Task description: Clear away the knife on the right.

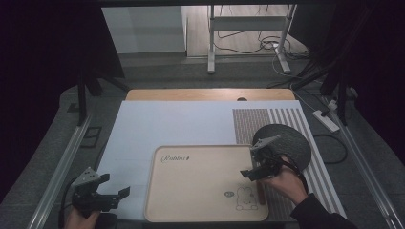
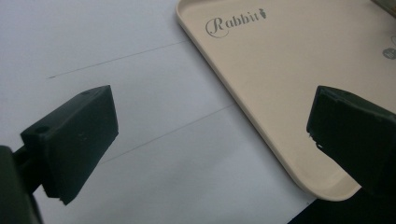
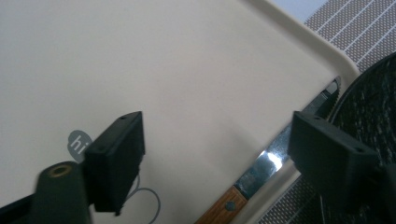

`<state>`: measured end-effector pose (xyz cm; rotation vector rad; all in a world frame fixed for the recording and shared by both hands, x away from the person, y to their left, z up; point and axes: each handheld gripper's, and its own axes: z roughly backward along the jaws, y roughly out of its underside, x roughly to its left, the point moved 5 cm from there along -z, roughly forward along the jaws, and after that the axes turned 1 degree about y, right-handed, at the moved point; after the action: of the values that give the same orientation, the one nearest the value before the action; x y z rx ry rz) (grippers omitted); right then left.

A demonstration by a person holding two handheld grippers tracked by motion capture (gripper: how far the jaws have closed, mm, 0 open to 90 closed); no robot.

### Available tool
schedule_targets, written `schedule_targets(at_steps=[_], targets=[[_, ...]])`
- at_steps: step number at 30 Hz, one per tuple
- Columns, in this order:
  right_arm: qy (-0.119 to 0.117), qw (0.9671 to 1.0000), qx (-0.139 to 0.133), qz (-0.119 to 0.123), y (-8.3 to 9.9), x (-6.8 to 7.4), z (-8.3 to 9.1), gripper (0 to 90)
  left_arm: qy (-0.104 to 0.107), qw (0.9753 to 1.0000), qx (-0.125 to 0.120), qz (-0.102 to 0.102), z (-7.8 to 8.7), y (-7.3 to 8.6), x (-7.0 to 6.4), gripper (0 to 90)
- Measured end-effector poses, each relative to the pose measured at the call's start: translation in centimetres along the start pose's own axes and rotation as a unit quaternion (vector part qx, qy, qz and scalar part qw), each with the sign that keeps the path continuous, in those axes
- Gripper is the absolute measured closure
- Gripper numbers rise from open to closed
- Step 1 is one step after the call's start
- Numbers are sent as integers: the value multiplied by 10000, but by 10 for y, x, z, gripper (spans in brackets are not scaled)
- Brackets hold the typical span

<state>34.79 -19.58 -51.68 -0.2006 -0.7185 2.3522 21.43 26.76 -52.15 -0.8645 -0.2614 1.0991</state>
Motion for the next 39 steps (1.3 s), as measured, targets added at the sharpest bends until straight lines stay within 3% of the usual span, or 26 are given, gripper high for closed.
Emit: schedule_targets(at_steps=[6, 11, 32, 39], targets=[[190, 9996, -182, -84, 2, -3, 2, 29, -2, 10000, 4, 0, 0, 0, 0, 21], [348, 9989, -291, -90, 5, -6, 8, 6, 2, 10000, 4, 3, 0, 0, 0, 21], [696, 9940, -636, -562, 37, -20, 40, 0, 10, 10000, 2, 11, 0, 0, 0, 21], [847, 9908, -780, -715, 50, -21, 51, 0, 11, 10000, -7, 20, 0, 0, 0, 21]])
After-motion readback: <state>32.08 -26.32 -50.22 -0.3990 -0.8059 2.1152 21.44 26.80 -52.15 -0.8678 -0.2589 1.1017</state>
